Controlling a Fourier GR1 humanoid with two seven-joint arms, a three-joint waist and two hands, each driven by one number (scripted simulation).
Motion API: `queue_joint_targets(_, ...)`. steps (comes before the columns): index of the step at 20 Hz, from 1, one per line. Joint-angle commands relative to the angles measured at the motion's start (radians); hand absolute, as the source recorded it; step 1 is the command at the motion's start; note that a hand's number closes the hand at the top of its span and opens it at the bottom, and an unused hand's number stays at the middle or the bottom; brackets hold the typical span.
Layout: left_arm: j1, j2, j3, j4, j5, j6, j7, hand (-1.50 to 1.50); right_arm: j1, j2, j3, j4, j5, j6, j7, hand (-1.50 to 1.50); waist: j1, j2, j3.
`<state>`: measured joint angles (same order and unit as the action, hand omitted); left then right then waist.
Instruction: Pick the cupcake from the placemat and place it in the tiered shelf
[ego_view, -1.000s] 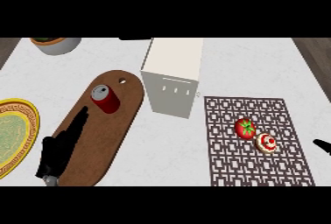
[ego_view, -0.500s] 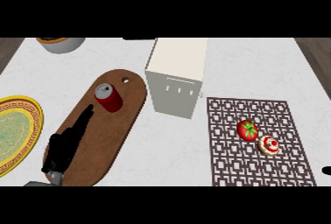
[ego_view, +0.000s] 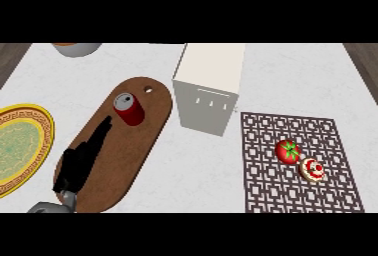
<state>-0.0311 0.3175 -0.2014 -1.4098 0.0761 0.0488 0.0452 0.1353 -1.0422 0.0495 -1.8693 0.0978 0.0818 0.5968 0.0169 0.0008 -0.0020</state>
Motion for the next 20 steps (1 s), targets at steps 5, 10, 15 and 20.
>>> queue_joint_targets(5,-0.014,-0.038,0.006,0.104,-0.021,-0.011,-0.051,0.0,-0.291,0.145,0.265,-0.086,0.129,0.111,0.454,-1.5,0.011,0.005,0.0)
queue_joint_targets(10,0.012,-0.018,0.008,0.048,-0.024,-0.039,-0.02,0.0,-0.387,0.349,0.392,0.061,0.233,0.112,0.558,-1.5,0.006,0.003,0.001)
queue_joint_targets(15,-0.022,-0.03,0.035,0.047,-0.028,-0.029,0.02,0.0,-0.358,0.372,0.377,0.054,0.239,0.161,0.616,-1.5,-0.014,0.0,0.001)
queue_joint_targets(20,0.009,-0.005,0.054,0.044,-0.024,-0.068,-0.003,0.0,-0.337,0.409,0.415,0.094,0.342,0.143,0.604,-1.5,-0.015,-0.001,0.001)
